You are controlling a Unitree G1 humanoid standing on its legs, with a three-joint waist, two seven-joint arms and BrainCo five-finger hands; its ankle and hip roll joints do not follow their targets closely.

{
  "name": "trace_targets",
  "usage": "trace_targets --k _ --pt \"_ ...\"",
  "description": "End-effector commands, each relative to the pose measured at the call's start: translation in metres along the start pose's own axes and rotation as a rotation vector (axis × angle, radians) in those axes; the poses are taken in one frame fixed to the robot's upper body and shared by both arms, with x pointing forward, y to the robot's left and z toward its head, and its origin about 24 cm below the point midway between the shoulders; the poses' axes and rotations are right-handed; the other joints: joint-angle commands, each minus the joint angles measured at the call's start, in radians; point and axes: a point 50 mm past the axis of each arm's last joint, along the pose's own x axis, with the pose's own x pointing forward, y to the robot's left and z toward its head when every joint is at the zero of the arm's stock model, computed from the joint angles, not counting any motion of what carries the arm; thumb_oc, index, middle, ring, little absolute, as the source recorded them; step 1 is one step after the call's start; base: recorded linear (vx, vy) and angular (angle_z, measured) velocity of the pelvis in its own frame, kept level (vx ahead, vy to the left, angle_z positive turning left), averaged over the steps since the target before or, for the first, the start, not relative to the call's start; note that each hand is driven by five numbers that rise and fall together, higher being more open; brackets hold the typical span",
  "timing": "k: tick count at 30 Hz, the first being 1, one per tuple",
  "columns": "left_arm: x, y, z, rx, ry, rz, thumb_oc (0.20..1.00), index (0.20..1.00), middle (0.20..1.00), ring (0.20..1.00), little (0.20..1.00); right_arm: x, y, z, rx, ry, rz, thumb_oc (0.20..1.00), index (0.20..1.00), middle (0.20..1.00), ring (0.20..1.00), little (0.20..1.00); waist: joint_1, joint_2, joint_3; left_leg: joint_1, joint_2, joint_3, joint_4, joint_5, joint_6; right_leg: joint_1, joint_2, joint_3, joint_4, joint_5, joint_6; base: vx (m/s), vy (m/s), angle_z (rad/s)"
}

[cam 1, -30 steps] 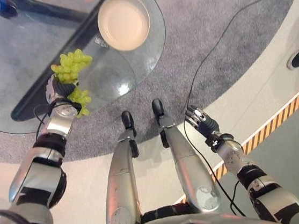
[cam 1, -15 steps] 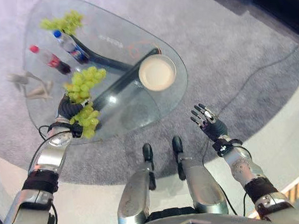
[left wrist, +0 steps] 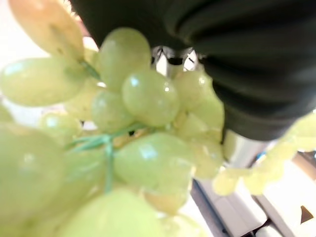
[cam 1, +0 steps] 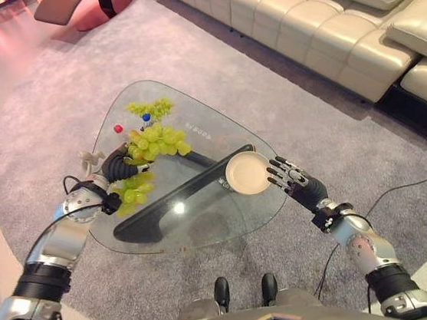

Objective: Pick up fruits into the plate

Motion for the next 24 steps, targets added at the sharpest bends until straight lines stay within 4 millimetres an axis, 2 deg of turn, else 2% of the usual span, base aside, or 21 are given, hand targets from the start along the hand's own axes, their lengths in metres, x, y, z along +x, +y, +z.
trace_targets --k 1,5,8,10,15,24 --pt "0.01 0.02 0.048 -0.031 -0.242 -0.035 0.2 0.2 0.2 0.2 0.2 -0.006 0.004 0.02 -0.147 -0.028 0.081 1.0 1.0 1.0 1.0 1.0 0.007 -0.024 -0.105 0.016 -0.022 0.064 0.073 -0.184 0.016 -0.024 -0.062 0.021 0.108 -0.109 0.074 -0.01 -0.013 0.2" --pt "0.016 0.013 0.063 -0.137 -0.313 -0.097 0.2 0.2 0.2 0.2 0.2 -0.002 0.008 0.025 -0.167 -0.027 0.107 1.0 1.0 1.0 1.0 1.0 0.009 -0.024 -0.111 0.029 -0.018 0.064 0.068 -0.184 0.015 -0.014 -0.064 0.011 0.106 -0.108 0.074 -0.02 -0.006 0.12" --pt "0.025 0.001 0.081 -0.282 -0.399 -0.16 0.2 0.2 0.2 0.2 0.2 0.007 0.016 0.023 -0.141 -0.044 0.13 1.0 1.0 1.0 1.0 1.0 0.011 -0.024 -0.116 0.042 -0.015 0.063 0.066 -0.185 0.014 -0.001 -0.066 0.002 0.1 -0.106 0.074 -0.02 -0.003 0.03" --pt "0.032 -0.008 0.095 -0.381 -0.46 -0.201 0.2 0.2 0.2 0.2 0.2 0.015 0.024 0.019 -0.109 -0.066 0.147 1.0 1.0 1.0 1.0 1.0 0.012 -0.023 -0.118 0.05 -0.013 0.065 0.064 -0.186 0.014 0.005 -0.067 -0.001 0.096 -0.105 0.074 -0.02 -0.008 0.06" --pt "0.041 -0.019 0.12 -0.497 -0.538 -0.225 0.2 0.2 0.2 0.2 0.2 0.03 0.045 0.009 -0.072 -0.086 0.196 1.0 1.0 1.0 1.0 1.0 0.01 -0.018 -0.12 0.055 -0.01 0.071 0.067 -0.19 0.014 0.008 -0.068 0.002 0.093 -0.104 0.072 -0.01 -0.003 0.05" --pt "0.046 -0.034 0.138 -0.714 -0.594 -0.248 0.2 0.2 0.2 0.2 0.2 0.043 0.071 -0.003 -0.054 -0.068 0.252 1.0 1.0 1.0 1.0 1.0 0.011 -0.016 -0.121 0.059 -0.009 0.075 0.067 -0.19 0.014 0.014 -0.07 0.011 0.082 -0.101 0.07 0.0 -0.001 0.0"
